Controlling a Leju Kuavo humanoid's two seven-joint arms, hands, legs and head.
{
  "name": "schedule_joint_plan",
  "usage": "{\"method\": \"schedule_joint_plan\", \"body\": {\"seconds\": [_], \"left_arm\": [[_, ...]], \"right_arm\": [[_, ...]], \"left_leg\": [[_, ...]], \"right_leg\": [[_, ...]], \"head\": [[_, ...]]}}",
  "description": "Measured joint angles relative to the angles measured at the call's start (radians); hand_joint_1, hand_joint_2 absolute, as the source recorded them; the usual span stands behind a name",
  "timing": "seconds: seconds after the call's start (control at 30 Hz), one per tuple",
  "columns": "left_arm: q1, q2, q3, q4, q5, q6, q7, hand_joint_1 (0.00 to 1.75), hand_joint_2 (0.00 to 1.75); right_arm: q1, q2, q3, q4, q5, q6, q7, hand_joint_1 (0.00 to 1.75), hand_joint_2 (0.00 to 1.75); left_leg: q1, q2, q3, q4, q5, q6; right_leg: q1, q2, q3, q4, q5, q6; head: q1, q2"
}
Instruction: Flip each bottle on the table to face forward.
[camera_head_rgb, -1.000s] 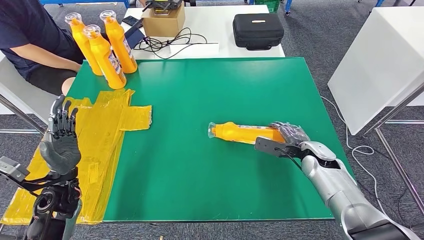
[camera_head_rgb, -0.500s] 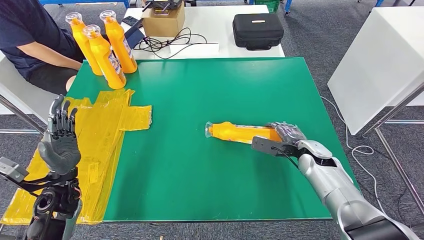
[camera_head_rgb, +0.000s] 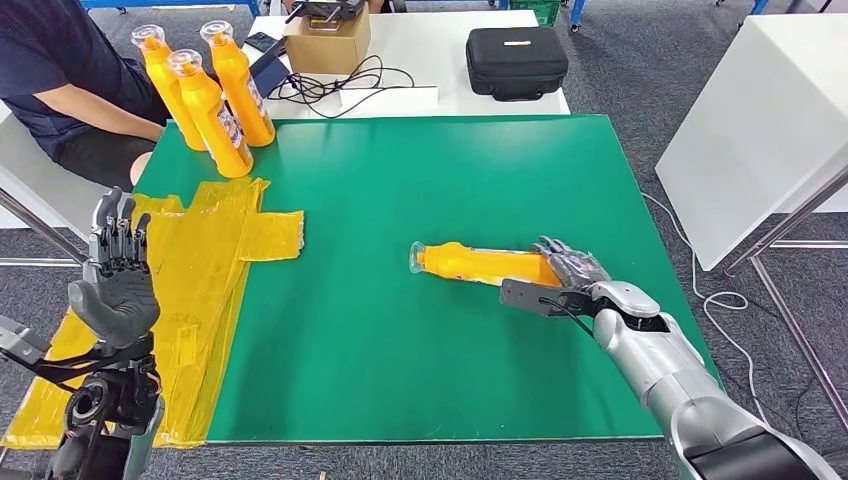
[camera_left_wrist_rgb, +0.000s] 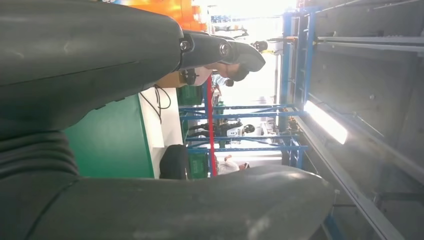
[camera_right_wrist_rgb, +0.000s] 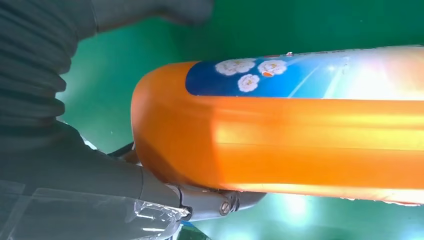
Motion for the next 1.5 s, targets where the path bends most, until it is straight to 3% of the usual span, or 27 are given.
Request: {"method": "schedule_joint_plan", "body": {"seconds": [0.07, 0.2, 0.8, 1.33, 1.5], "left_arm": [[-0.002, 0.0, 0.0, 0.0, 0.001, 0.0, 0.001, 0.0, 0.0], [-0.003, 0.0, 0.0, 0.0, 0.006, 0.0, 0.002, 0.0, 0.0], [-0.009, 0.001, 0.0, 0.0, 0.021, -0.005, 0.002, 0.0, 0.0], [0.008, 0.004, 0.0, 0.021, 0.018, 0.0, 0.061, 0.0, 0.0], [0.025, 0.003, 0.0, 0.023, -0.01, 0.014, 0.125, 0.0, 0.0]], "right_arm": [[0.0, 0.0, 0.002, 0.002, 0.0, 0.0, 0.001, 0.01, 1.75], [0.0, -0.003, 0.005, 0.003, 0.002, 0.0, 0.003, 1.75, 1.75], [0.001, -0.021, 0.019, 0.003, -0.021, 0.005, -0.011, 1.75, 1.75], [0.052, -0.05, -0.024, -0.091, -0.131, -0.021, -0.014, 1.75, 1.75], [0.083, -0.059, -0.068, -0.168, -0.239, -0.018, -0.04, 1.75, 1.75]], "left_leg": [[0.0, 0.0, 0.0, 0.0, 0.0, 0.0], [0.0, 0.0, 0.001, 0.0, 0.0, 0.0], [0.0, 0.0, 0.002, 0.0, 0.0, 0.0], [0.0, 0.0, 0.0, 0.0, 0.0, 0.0], [0.0, 0.0, -0.001, 0.0, 0.0, 0.0]], "right_leg": [[0.0, 0.0, 0.0, 0.0, 0.0, 0.0], [0.0, 0.0, 0.001, 0.0, 0.0, 0.0], [0.0, 0.0, 0.002, 0.0, 0.0, 0.0], [0.0, 0.0, 0.001, 0.0, 0.0, 0.0], [0.0, 0.0, -0.001, 0.0, 0.0, 0.0]], "head": [[0.0, 0.0], [0.0, 0.0], [0.0, 0.0], [0.0, 0.0], [0.0, 0.0]]}}
